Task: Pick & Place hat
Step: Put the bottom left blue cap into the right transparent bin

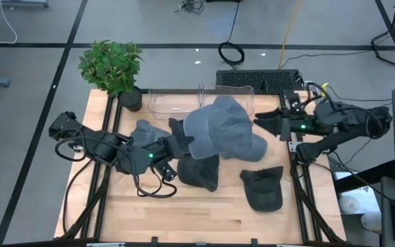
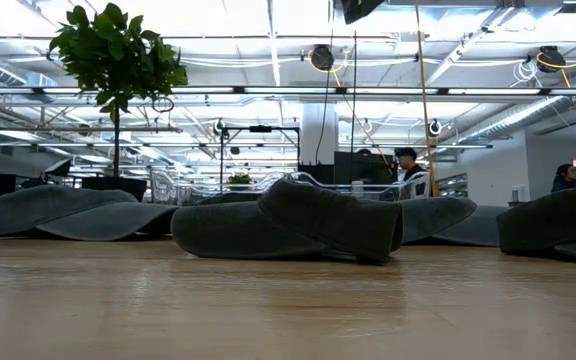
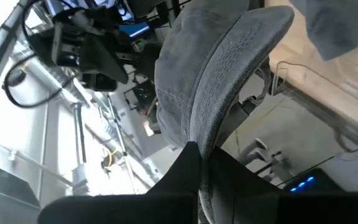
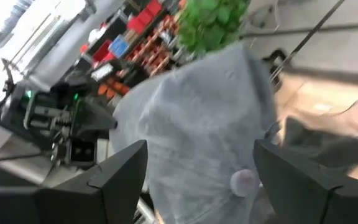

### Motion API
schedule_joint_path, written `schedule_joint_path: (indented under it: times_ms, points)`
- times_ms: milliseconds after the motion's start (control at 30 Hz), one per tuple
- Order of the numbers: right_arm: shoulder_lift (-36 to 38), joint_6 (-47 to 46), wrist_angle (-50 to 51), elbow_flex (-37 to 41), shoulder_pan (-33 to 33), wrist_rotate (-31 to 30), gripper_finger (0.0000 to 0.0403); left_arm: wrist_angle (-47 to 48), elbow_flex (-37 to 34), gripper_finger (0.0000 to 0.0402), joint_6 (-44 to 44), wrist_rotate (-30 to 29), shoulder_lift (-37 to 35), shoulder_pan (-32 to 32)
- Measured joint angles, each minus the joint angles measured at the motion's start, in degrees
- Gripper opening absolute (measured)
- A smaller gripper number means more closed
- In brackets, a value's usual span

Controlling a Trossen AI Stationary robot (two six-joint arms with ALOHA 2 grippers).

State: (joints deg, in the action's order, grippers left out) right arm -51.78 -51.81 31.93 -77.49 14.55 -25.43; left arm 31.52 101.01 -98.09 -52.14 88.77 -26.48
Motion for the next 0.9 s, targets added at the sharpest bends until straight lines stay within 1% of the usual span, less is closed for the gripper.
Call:
schedule_joint_path:
  times_ms: [133, 267, 467, 533, 733, 833, 900]
  points:
    - [-2.2, -0.1, -0.8, 0.0, -2.2, 6.8, 0.0279, -1.9, 0.0, 0.001, -2.2, 0.0, 0.0, -0.1]
    - [-3.8, -0.6, -0.9, 0.0, -3.6, 10.6, 0.0279, -2.9, 0.0, 0.001, -3.8, -0.7, 0.0, -0.7]
    - [-4.7, -0.7, -0.8, 0.0, -5.9, 18.2, 0.0279, -3.2, 0.0, 0.001, -5.8, -3.3, 0.0, -2.1]
    - [-3.6, -0.6, -0.6, 0.0, -7.0, 19.4, 0.0279, -3.2, 0.0, 0.001, -5.8, -3.6, 0.0, -2.7]
    - [0.5, -0.7, 0.0, 0.0, -9.8, 19.6, 0.0279, -3.3, 0.0, 0.001, -6.6, -6.3, 0.0, -5.0]
    - [0.8, -2.0, 0.0, 0.0, -10.1, 19.8, 0.0279, -4.6, 0.0, 0.001, -7.2, -6.5, 0.0, -5.4]
    - [-0.1, -2.5, -0.1, 0.0, -10.1, 21.5, 0.0279, -6.1, 0.0, 0.001, -7.3, -6.5, 0.0, -5.4]
